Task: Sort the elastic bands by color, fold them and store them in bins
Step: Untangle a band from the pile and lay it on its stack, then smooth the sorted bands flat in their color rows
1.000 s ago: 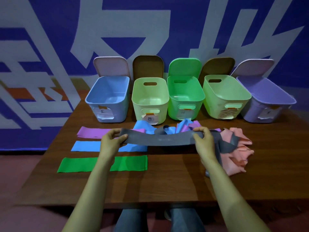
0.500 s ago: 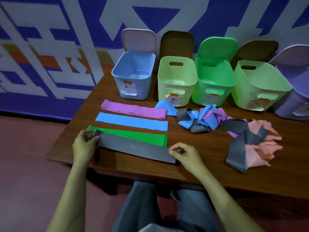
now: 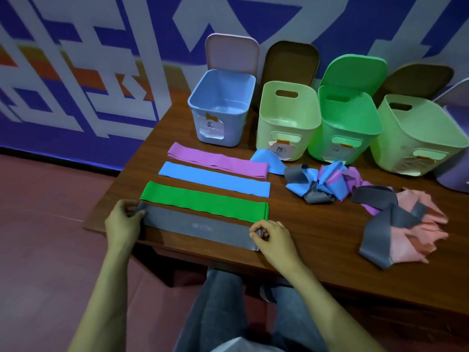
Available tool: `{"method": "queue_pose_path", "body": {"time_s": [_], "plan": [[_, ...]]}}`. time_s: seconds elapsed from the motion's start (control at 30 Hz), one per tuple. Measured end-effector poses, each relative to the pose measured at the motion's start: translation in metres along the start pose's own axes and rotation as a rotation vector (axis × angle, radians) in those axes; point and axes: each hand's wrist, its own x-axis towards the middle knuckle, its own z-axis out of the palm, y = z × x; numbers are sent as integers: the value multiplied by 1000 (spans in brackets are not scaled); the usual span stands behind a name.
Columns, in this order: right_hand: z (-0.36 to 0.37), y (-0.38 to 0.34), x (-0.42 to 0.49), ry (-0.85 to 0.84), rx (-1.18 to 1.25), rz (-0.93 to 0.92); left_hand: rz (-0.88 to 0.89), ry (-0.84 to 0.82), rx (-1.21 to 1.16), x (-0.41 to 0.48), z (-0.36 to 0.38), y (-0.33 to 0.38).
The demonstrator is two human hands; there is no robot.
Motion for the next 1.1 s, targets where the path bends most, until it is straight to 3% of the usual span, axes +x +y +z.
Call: {"method": "queue_pose_path", "body": {"time_s": [0.2, 0.3, 0.4, 0.57, 0.77, 1.1], "plan": [[2, 1, 0, 40, -13, -17, 43, 51, 94, 3, 6, -4], [-1, 2, 1, 65, -38, -22, 104, 127, 303, -2, 8, -2], [-4, 0, 1, 42, -131, -65, 171, 93, 506, -10, 14, 6], [-8, -4, -3, 9, -199, -114, 134, 100, 662, -27, 29, 13], [-29, 5, -7, 75, -166, -113, 235, 42, 674, -58, 56, 36], [-109, 61, -5, 377, -205, 93, 825, -396, 337, -153, 157, 163]]}}
